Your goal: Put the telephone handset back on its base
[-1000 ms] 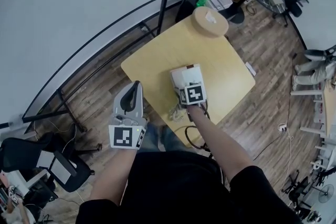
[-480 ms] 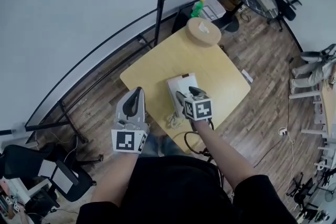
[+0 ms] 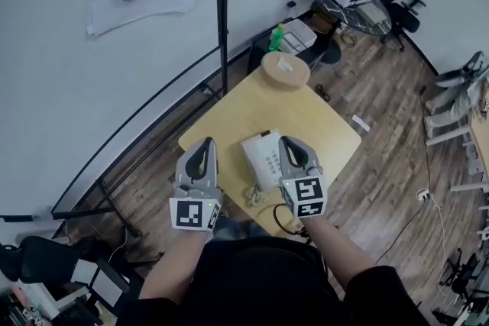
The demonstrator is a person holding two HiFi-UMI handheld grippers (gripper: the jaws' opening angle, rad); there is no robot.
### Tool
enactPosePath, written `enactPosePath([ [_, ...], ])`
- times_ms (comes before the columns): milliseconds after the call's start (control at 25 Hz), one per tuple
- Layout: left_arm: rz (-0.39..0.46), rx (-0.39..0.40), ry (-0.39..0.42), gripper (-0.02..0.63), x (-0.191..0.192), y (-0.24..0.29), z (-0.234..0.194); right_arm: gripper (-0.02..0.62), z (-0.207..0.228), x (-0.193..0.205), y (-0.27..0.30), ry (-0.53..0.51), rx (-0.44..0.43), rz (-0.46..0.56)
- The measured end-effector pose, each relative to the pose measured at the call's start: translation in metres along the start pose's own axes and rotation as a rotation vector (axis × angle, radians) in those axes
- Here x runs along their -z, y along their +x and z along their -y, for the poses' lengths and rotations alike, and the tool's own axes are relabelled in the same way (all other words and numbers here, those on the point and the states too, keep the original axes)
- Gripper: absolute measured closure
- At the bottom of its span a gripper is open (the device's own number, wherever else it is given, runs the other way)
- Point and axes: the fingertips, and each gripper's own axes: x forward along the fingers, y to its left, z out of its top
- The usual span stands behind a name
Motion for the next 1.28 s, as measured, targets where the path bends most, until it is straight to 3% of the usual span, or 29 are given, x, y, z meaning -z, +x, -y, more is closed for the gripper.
enactPosePath([
  [160,0.021,0.020,0.016,0.606,-0.014,0.009,0.002,0.586,0.014,-0.023,-0.017,-0.006,0.082,0.135],
  [400,0.046,0.043,0.031,0.606,-0.031,0.014,0.011,0.586,0.024,-0.034,-0.032,0.023,0.142,0.204],
  [1280,0.058,0.018,0.042,0.606,-0.040,0.008,-0.006,0.589,0.027,-0.042,-0.036,0.003,0.164,0.233],
])
